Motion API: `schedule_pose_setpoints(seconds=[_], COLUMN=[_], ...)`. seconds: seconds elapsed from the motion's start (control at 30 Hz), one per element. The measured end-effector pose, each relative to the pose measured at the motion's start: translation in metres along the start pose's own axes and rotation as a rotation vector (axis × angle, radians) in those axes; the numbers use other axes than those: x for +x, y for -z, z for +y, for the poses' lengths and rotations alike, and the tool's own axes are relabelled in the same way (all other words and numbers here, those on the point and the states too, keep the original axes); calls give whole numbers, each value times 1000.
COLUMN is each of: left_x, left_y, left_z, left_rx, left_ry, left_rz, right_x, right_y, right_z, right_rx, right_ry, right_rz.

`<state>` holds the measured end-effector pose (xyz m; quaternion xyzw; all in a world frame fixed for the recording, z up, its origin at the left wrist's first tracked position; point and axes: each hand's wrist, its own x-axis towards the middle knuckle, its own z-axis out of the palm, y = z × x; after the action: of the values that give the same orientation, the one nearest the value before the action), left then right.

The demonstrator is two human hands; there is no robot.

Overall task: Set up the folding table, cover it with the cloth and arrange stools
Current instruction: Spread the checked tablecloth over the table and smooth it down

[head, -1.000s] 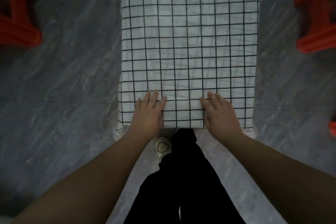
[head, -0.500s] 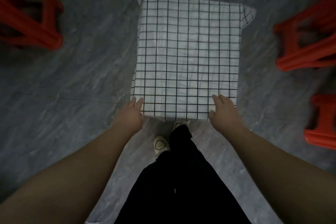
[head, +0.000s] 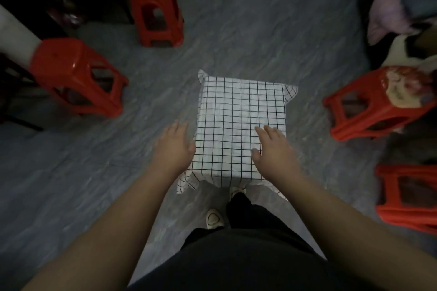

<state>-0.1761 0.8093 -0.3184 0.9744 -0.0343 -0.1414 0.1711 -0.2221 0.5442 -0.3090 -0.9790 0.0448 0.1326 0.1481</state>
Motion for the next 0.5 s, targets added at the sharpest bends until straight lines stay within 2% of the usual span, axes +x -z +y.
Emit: schedule_pose_setpoints(seconds=[0.1,0.2,0.33,0.5], left_x=[-19,-36,-54,-59], left_y=[40,66,81,91], left_z=[6,12,21,9], left_rx=[26,50,51,27], left_ry=[-15,-11,-17,103], left_rz=[92,135,168,225], right_x=[-21,-39,-47,-24], right_y=[33,60,77,85], right_z=[-20,-41,-61,-82], right_rx=[86,95,51,62], right_ry=[-6,63,147,246], right_rz=[93,139,129,100])
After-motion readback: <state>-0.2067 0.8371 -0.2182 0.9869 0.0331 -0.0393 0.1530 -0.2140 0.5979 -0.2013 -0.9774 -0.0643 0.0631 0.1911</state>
